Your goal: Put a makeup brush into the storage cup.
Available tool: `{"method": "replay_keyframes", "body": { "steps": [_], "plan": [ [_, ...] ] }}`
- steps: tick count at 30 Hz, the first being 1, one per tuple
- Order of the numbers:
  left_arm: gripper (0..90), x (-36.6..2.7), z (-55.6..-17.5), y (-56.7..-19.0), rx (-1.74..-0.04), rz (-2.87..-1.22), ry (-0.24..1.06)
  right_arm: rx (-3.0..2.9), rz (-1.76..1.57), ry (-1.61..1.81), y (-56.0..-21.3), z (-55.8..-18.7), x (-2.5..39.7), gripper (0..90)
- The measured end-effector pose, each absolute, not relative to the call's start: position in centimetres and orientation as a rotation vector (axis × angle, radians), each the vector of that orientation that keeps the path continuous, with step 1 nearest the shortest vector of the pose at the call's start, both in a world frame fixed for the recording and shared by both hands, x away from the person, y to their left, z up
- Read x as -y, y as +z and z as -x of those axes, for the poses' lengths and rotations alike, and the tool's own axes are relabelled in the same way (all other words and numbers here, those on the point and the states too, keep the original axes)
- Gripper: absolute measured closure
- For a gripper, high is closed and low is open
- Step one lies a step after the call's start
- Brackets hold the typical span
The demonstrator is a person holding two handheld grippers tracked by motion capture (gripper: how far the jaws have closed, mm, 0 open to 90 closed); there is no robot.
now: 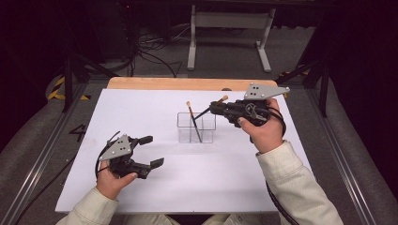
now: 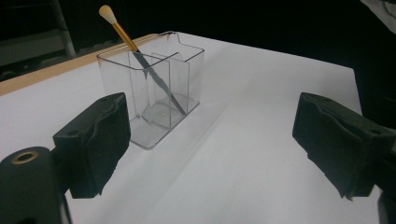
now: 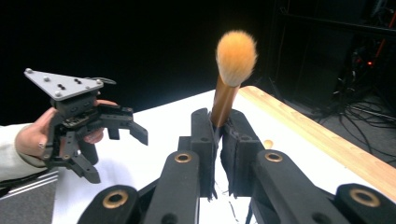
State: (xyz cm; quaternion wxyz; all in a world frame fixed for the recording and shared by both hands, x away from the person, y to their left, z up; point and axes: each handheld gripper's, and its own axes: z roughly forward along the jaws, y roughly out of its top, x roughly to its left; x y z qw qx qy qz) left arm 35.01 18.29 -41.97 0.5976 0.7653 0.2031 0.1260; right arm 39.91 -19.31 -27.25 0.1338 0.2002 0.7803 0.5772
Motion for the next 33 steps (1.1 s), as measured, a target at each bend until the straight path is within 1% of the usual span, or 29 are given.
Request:
{"method": "replay_keyframes", "body": {
  "steps": [16,17,21,33],
  "plan": [
    [11.0,-18.5,-34.9,-42.0,-0.488,-1.777,0.303,-2.291,-0.618,1.536,-25.8,-40.8,18.7,83.3],
    [10.9,-18.5,-35.0,-42.0,-0.494,-1.793,0.323,-2.295,-0.621,1.525,-25.7,-40.9,18.7,83.3],
    [7.4,-18.7,-35.0,-42.1,-0.513,-1.796,0.319,-2.313,-0.639,1.486,-25.8,-41.1,18.4,83.3],
    [5.9,-19.2,-34.6,-42.1,-0.514,-1.791,0.325,-2.359,-0.671,1.419,-26.9,-42.5,17.4,83.3]
  ]
}}
